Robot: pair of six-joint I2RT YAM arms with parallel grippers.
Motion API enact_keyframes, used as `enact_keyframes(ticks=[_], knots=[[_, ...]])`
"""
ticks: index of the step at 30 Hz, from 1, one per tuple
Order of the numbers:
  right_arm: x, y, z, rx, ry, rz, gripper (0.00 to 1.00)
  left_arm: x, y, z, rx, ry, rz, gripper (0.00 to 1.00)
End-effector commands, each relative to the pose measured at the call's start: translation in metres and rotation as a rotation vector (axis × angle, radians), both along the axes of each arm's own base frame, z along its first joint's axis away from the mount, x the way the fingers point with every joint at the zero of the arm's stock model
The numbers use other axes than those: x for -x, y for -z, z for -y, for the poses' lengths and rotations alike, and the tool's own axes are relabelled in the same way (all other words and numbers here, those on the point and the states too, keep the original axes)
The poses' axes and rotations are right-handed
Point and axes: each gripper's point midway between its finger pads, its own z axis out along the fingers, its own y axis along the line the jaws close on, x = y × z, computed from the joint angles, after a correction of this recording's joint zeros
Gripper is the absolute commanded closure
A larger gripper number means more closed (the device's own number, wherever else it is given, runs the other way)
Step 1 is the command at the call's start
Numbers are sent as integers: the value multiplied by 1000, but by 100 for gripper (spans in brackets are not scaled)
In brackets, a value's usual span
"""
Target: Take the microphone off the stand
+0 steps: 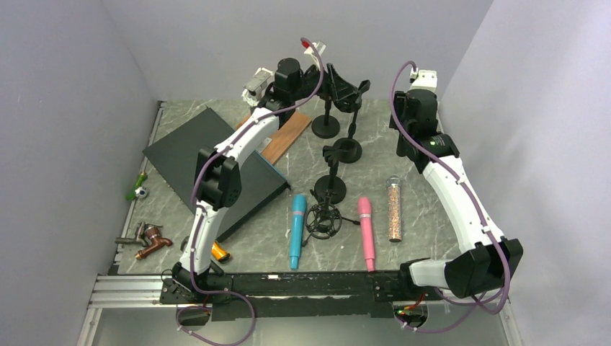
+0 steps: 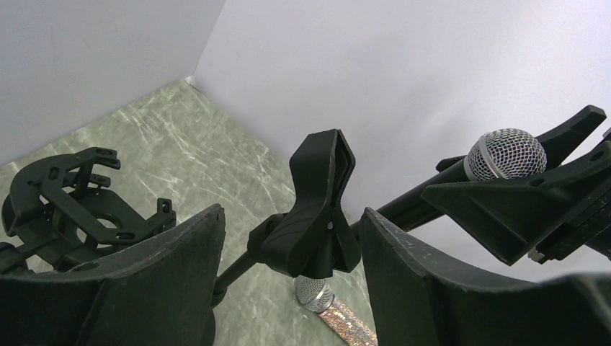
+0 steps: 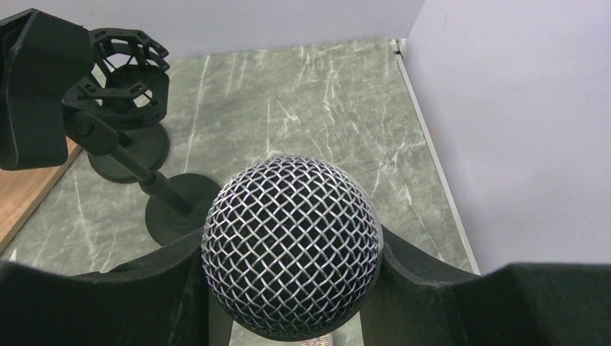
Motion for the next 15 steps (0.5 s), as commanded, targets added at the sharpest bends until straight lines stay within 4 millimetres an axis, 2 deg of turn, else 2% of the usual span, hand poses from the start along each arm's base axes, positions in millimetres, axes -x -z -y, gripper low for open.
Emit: enact_keyframes(ticks=[1, 10, 15], knots=[[2, -28, -1, -25, -9, 98, 100, 5, -22, 7, 49, 18, 57, 28], [5, -28, 0, -24, -10, 104, 100, -8, 10, 15, -15, -39, 39, 31], [6, -25, 0, -23, -13, 97, 100, -16, 46, 12, -108, -113, -33, 36]])
